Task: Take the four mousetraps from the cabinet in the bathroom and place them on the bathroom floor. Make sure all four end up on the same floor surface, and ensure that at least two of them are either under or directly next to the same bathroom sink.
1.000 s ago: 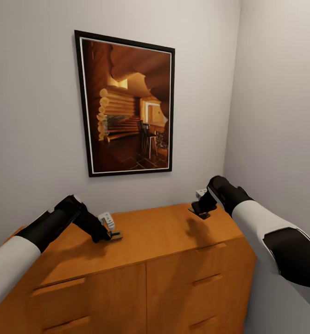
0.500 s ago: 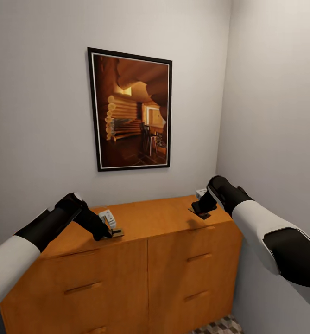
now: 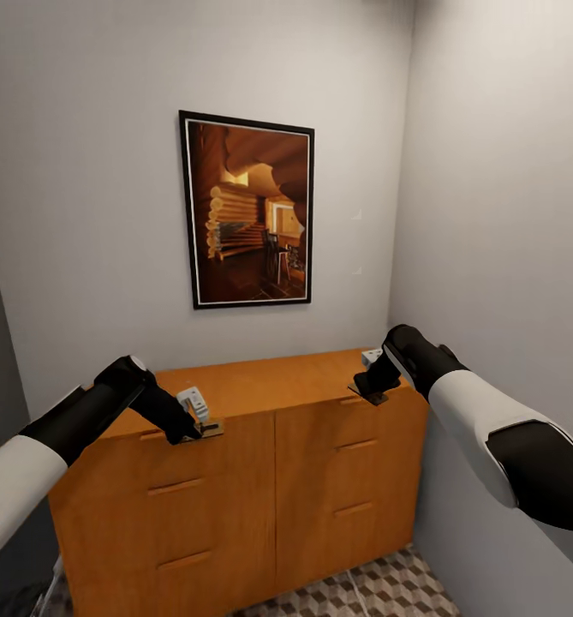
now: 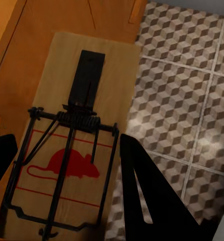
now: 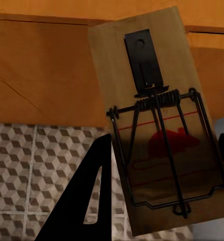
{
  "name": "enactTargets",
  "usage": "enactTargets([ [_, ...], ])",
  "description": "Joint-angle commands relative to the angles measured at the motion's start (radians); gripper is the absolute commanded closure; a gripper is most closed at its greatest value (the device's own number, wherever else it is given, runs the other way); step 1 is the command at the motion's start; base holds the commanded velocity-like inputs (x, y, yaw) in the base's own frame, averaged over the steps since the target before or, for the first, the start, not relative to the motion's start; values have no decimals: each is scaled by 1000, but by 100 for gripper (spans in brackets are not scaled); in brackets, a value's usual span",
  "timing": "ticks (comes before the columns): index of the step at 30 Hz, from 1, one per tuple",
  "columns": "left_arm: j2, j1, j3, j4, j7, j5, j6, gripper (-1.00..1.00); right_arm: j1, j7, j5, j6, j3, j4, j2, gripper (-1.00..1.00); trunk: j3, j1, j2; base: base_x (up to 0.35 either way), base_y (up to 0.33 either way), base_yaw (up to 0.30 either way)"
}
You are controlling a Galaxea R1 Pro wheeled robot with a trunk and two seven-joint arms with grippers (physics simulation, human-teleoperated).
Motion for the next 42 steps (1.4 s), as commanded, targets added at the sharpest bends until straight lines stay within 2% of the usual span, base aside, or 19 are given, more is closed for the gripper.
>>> enactTargets([
  [1, 1, -1, -1, -1, -9, -7, 5, 100, -1, 11, 9, 2, 3, -2, -1, 100, -1, -1, -1, -346, 0, 0],
  [27, 0, -1, 0, -13, -10, -7, 7, 100, -1, 1, 11, 2, 3, -2, 0, 100, -1, -1, -1, -346, 0, 0],
  [34, -2, -1, 0, -7, -3, -6, 43, 100, -1, 1, 9, 2, 3, 1, 1, 100, -1, -1, -1, -346, 0, 0],
  [39, -8, -1, -2, 10, 28, -15, 79, 100, -1, 1, 13, 2, 3, 25, 3, 100, -1, -1, -1, -283, 0, 0],
  [41, -17, -1, -1, 31, 66, -19, 88, 100, -1, 1, 12, 2, 3, 36, 5, 100, -1, -1, -1, -116, 0, 0],
  [42, -31, -1, 0, 53, 102, -18, 97, 100, -1, 1, 10, 2, 3, 44, 6, 100, -1, -1, -1, -66, 0, 0],
])
